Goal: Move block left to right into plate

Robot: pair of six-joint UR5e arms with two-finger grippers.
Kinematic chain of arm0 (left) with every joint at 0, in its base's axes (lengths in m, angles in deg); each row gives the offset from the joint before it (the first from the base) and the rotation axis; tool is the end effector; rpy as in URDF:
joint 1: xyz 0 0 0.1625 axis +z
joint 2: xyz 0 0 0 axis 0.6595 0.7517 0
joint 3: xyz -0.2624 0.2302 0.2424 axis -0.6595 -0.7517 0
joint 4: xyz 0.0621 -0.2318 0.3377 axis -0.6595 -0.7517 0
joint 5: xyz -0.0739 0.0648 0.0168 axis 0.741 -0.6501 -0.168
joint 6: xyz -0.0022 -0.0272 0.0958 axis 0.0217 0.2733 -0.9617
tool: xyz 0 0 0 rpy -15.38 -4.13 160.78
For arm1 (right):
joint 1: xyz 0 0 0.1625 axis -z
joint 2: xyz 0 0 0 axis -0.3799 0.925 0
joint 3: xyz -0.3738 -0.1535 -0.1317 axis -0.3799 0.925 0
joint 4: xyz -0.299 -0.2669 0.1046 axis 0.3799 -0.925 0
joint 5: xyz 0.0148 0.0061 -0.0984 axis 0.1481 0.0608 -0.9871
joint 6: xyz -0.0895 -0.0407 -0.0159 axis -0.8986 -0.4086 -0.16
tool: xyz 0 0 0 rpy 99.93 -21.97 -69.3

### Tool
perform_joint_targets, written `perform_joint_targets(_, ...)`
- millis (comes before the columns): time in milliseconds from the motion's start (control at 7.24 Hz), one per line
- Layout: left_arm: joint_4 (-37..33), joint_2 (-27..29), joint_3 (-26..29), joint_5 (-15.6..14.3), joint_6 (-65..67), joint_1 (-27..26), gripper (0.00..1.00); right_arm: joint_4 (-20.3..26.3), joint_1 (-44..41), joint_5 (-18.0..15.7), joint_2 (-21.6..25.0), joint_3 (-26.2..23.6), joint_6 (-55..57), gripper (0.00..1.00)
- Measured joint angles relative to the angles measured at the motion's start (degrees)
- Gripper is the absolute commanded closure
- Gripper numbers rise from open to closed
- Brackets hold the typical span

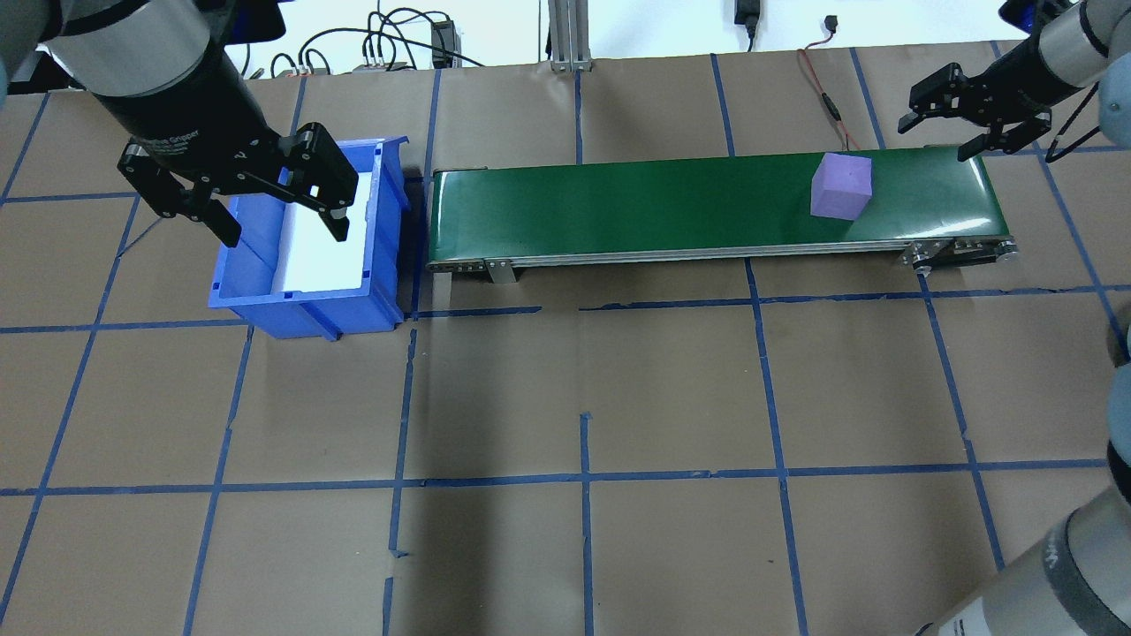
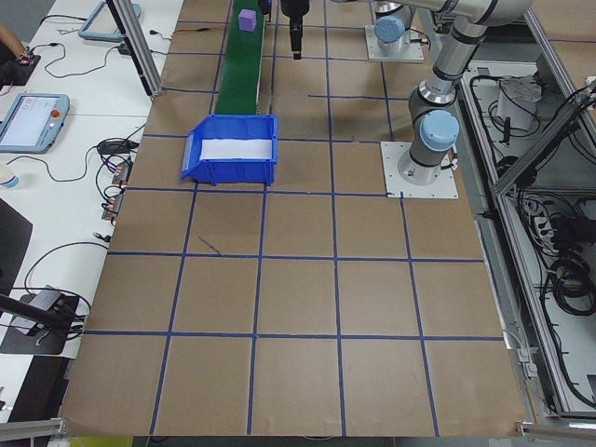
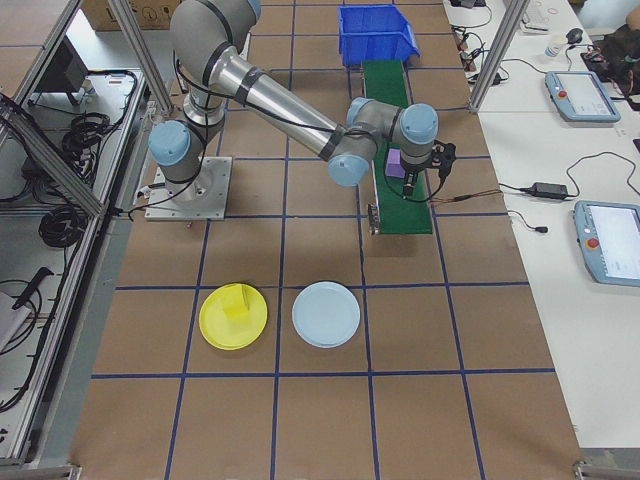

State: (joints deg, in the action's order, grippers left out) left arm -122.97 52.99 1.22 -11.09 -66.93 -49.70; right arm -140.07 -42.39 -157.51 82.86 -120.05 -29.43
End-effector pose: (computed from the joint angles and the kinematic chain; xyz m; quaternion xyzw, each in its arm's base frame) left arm -0.1439 -0.4616 0.5324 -0.0034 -0.9992 -0.0387 0.0135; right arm -0.1260 -0.6601 0.3151 0.1464 0.9728 -0.0801 0.1609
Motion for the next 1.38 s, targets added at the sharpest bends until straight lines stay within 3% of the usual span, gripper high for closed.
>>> perform_joint_targets(138, -0.02, 0.07, -0.23, 0.05, -0.22, 0.13, 0.00, -0.01, -0.12, 0.02, -0.03, -0.02, 0.22, 0.01)
perform_joint_targets(552, 3.15, 0.65, -1.32, -5.03, -1.01, 0.20, 0.00, -0.01, -0.31, 0.01, -0.06, -0.38, 0.68, 0.01)
perform_joint_targets(1381, 4.53, 0.94, -1.74, -5.55, -0.72, -0.71, 0.00, -2.66, -0.53, -0.72, -2.06, -2.72, 0.38, 0.03)
